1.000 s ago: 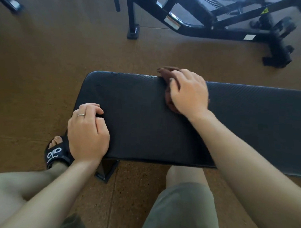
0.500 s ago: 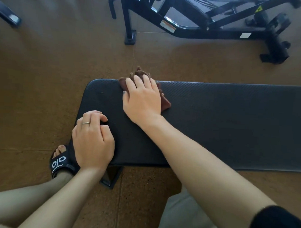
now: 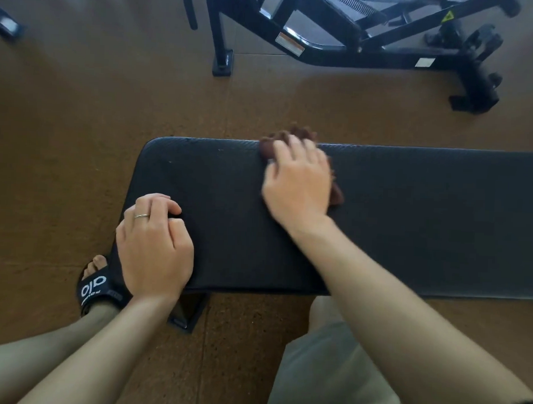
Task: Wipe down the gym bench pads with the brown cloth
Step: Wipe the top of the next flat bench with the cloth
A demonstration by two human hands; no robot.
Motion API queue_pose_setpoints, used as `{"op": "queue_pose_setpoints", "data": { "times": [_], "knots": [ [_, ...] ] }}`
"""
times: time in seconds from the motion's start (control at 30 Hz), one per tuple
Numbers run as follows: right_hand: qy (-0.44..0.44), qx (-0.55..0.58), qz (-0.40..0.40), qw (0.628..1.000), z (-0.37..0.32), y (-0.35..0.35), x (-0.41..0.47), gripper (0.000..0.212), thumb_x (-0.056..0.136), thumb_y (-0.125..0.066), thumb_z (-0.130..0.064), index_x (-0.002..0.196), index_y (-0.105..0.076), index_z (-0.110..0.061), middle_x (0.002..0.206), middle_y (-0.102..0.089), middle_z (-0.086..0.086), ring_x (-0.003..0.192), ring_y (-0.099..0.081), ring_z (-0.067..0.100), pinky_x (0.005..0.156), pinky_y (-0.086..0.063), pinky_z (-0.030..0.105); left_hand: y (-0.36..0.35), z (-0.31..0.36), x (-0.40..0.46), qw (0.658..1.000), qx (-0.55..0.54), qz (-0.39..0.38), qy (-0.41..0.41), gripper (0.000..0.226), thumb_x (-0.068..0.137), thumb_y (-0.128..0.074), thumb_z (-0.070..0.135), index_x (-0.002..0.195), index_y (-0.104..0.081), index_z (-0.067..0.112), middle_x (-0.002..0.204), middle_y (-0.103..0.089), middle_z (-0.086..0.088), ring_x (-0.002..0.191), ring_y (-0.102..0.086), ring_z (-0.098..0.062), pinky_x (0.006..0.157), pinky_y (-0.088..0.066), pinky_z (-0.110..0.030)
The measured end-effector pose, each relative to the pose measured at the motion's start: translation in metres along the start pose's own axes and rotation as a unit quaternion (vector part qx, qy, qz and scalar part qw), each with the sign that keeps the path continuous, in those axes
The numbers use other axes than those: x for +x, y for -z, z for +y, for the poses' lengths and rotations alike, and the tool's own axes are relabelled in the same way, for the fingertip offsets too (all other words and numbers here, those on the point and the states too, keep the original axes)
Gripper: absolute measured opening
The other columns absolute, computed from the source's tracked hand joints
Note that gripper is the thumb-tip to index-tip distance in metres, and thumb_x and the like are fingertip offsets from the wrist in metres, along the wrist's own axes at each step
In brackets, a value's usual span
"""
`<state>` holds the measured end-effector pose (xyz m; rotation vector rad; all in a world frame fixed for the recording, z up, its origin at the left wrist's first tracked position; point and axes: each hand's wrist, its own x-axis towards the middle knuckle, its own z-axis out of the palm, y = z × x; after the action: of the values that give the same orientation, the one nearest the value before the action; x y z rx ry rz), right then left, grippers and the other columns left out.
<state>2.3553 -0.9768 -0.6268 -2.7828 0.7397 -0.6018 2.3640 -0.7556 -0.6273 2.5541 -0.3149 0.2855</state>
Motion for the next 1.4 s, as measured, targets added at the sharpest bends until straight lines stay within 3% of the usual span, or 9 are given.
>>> {"op": "queue_pose_setpoints", "data": {
  "times": [0.1, 0.23, 0.5, 0.6, 0.67, 0.87, 1.07, 1.17, 1.4],
  "knots": [
    [0.118, 0.073, -0.056, 0.989, -0.071, -0.014, -0.019, 0.033, 0.091, -0.057, -0.027, 0.118, -0.071, -0.013, 0.133, -0.067, 0.011, 0.125, -0.056, 0.038, 0.111, -0.036, 0.048, 0.000, 0.000, 0.000, 1.000, 0.005, 0.000, -0.001, 0.026, 0.093, -0.037, 0.017, 0.100, -0.062, 0.016, 0.116, -0.063, -0.005, 0.111, -0.056, -0.028, 0.099, -0.043, -0.050],
    [0.180, 0.096, -0.068, 0.977, -0.032, -0.007, -0.005, 0.036, 0.092, -0.050, -0.030, 0.117, -0.072, -0.016, 0.129, -0.068, 0.007, 0.119, -0.060, 0.034, 0.103, -0.044, 0.049, 0.000, -0.001, 0.000, 1.000, 0.008, 0.001, -0.003, 0.027, 0.092, -0.037, 0.017, 0.100, -0.063, 0.015, 0.117, -0.063, -0.004, 0.111, -0.055, -0.027, 0.098, -0.042, -0.049],
    [-0.119, -0.034, -0.002, 0.992, 0.165, 0.052, 0.004, 0.045, 0.099, -0.042, -0.033, 0.133, -0.063, -0.011, 0.143, -0.060, 0.013, 0.130, -0.052, 0.038, 0.110, -0.038, 0.048, -0.001, 0.003, 0.000, 1.000, 0.004, 0.017, 0.004, 0.024, 0.092, -0.038, 0.016, 0.096, -0.061, 0.016, 0.116, -0.064, -0.004, 0.109, -0.056, -0.027, 0.098, -0.042, -0.049],
    [-0.138, -0.061, -0.008, 0.989, 0.106, 0.036, 0.002, 0.045, 0.091, -0.043, -0.033, 0.123, -0.066, -0.010, 0.127, -0.065, 0.016, 0.115, -0.056, 0.042, 0.096, -0.043, 0.051, -0.001, 0.003, -0.001, 1.000, 0.012, 0.014, 0.010, 0.024, 0.093, -0.037, 0.018, 0.096, -0.061, 0.016, 0.115, -0.064, -0.005, 0.108, -0.056, -0.027, 0.098, -0.043, -0.049],
    [-0.034, -0.026, -0.023, 0.999, 0.043, 0.026, -0.013, 0.039, 0.087, -0.048, -0.032, 0.116, -0.067, -0.014, 0.120, -0.065, 0.013, 0.106, -0.057, 0.040, 0.089, -0.043, 0.050, 0.000, 0.004, -0.001, 1.000, 0.013, 0.016, 0.013, 0.024, 0.093, -0.037, 0.018, 0.095, -0.061, 0.016, 0.114, -0.064, -0.004, 0.108, -0.056, -0.026, 0.098, -0.043, -0.048],
    [0.201, 0.112, -0.124, 0.965, -0.056, 0.022, -0.080, 0.040, 0.096, -0.052, -0.030, 0.132, -0.066, -0.019, 0.140, -0.061, 0.007, 0.131, -0.051, 0.033, 0.112, -0.038, 0.047, 0.001, -0.002, -0.002, 1.000, 0.013, 0.003, 0.005, 0.020, 0.094, -0.040, 0.017, 0.097, -0.060, 0.016, 0.113, -0.063, -0.003, 0.106, -0.056, -0.025, 0.096, -0.044, -0.047],
    [0.000, 0.014, -0.063, 0.998, 0.076, 0.040, -0.011, 0.049, 0.095, -0.046, -0.034, 0.138, -0.063, -0.016, 0.149, -0.057, 0.011, 0.137, -0.051, 0.035, 0.116, -0.037, 0.046, 0.004, 0.001, 0.000, 1.000, -0.007, -0.003, 0.007, 0.023, 0.095, -0.036, 0.020, 0.093, -0.059, 0.019, 0.108, -0.063, -0.001, 0.104, -0.056, -0.022, 0.098, -0.043, -0.044],
    [-0.089, -0.012, -0.076, 0.993, 0.064, 0.033, 0.006, 0.056, 0.095, -0.038, -0.039, 0.142, -0.059, -0.017, 0.151, -0.055, 0.010, 0.137, -0.048, 0.036, 0.116, -0.034, 0.047, 0.004, 0.000, 0.000, 1.000, -0.013, -0.006, 0.006, 0.027, 0.094, -0.032, 0.024, 0.092, -0.058, 0.019, 0.106, -0.061, 0.000, 0.102, -0.055, -0.021, 0.098, -0.043, -0.043],
    [0.127, 0.058, -0.154, 0.978, -0.044, 0.050, -0.126, 0.049, 0.099, -0.046, -0.037, 0.145, -0.058, -0.027, 0.158, -0.049, 0.001, 0.149, -0.038, 0.028, 0.126, -0.021, 0.040, 0.013, -0.016, 0.008, 0.991, -0.123, -0.039, 0.042, 0.014, 0.098, -0.048, 0.017, 0.104, -0.061, 0.020, 0.109, -0.058, 0.007, 0.106, -0.056, -0.015, 0.099, -0.043, -0.034]
  ]
}}
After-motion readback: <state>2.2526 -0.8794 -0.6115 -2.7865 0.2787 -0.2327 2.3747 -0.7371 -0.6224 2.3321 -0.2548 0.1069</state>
